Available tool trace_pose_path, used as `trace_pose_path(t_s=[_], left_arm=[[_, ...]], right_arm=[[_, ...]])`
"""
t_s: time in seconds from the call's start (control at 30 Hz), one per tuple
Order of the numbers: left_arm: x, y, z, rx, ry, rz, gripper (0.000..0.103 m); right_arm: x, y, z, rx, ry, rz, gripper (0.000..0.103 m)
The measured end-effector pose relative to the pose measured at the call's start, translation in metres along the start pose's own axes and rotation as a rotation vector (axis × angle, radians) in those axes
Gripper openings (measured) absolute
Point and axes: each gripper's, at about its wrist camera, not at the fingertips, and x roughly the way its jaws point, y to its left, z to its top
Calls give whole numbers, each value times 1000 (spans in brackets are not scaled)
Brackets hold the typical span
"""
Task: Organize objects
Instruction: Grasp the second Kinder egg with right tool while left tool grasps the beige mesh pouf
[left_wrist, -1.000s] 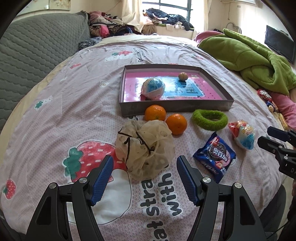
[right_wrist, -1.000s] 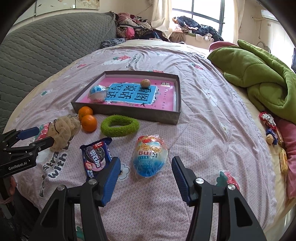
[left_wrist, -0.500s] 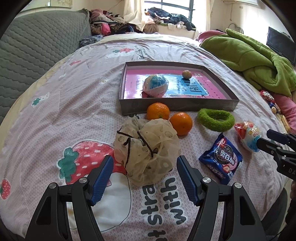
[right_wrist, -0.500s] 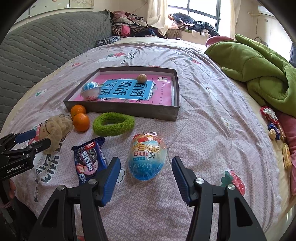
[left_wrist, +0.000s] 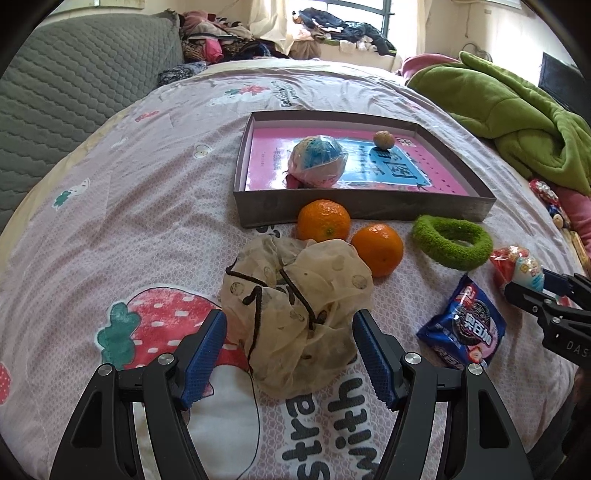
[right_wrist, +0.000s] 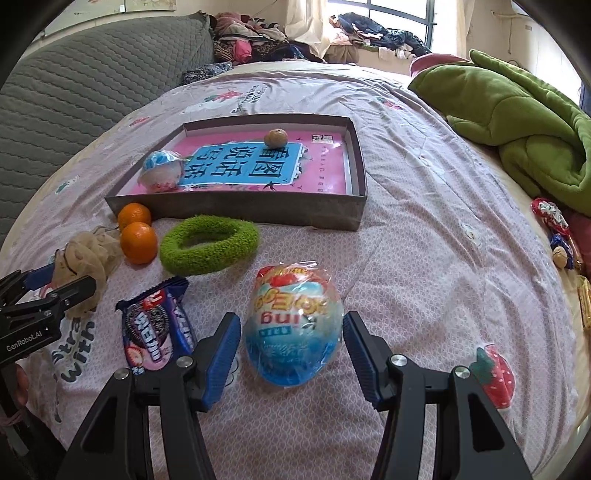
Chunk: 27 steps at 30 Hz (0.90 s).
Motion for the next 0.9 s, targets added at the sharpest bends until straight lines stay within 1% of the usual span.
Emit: trace_pose_path(t_s=[0.4, 0.47, 0.53, 0.6, 0.63, 0.7, 0.83, 0.9], left_arm=[[20, 0, 4, -25, 10, -14, 72], [23, 0, 5, -30, 10, -20, 72], [25, 0, 6, -28, 11, -28, 71], [26, -2, 7, -24, 7, -35, 64], [27, -2, 7, -22, 7, -41, 63], [27, -2, 8, -25, 5, -48, 53], [28, 0, 10, -36, 2, -58, 42], [28, 3, 10, -51, -2, -66, 30]], right_arm=[[24, -8, 2, 29, -8, -20, 57], [26, -7, 3, 23, -19, -24, 56], [27, -7, 5, 14, -29, -28, 51], [28, -7, 6, 11, -39, -28, 51], [28, -7, 7, 10, -39, -26, 51], [28, -8, 7, 13, -45, -19, 51], [27, -7, 7, 5, -52, -18, 50], [26, -6, 7, 5, -53, -18, 50]])
